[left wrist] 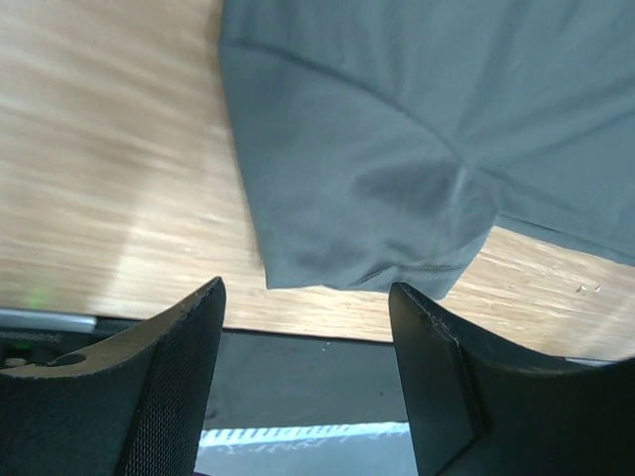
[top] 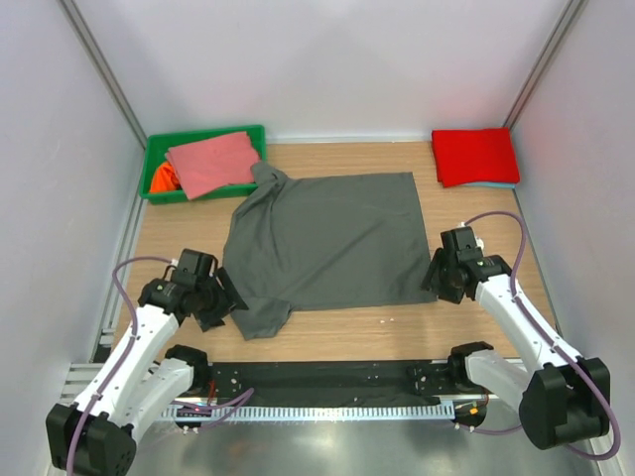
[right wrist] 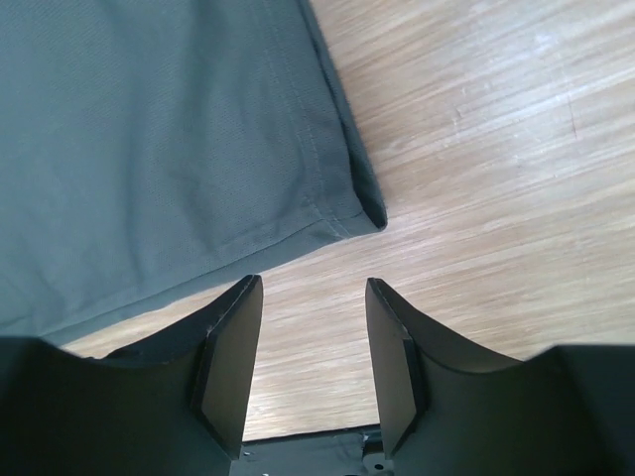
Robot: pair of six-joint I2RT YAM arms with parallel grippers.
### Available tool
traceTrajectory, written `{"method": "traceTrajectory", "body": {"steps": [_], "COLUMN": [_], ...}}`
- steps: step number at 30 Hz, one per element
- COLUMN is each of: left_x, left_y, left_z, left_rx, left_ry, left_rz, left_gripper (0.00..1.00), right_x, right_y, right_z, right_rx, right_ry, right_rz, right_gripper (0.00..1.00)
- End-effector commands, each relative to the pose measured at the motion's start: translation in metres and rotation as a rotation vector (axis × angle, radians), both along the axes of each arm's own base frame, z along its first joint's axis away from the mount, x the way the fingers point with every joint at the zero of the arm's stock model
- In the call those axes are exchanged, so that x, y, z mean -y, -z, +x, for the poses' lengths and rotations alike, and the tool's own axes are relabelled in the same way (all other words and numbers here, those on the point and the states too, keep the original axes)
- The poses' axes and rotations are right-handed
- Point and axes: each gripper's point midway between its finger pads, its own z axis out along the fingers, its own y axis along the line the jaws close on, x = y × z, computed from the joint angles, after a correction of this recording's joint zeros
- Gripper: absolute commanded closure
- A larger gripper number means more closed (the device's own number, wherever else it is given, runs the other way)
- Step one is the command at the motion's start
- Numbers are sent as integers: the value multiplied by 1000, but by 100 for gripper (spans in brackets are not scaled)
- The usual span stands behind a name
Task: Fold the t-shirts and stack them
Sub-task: Flatten the tshirt out
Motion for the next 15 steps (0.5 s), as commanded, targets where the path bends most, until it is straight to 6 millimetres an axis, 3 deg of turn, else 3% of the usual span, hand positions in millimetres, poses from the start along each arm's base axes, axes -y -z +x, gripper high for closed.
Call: {"method": "traceTrajectory", "body": {"steps": [1,7,15], "left_x": [10,5,16], "left_y": [12,31,49], "left_z": [-12,-21,-22], "left_rx": [-73,-108,-154], "left_ry": [-116,-142,-134], "left_rz": [-86,-40,-53], "left_gripper": [32,32,32], "right_x": [4,2,-2], "right_y": [-2,5,25], "right_z": [1,3,-5], "right_rx": [12,-15,-60], "right_ry": [100,129,186], "right_rz": [23,50,86], "right_gripper": [49,48,47]}}
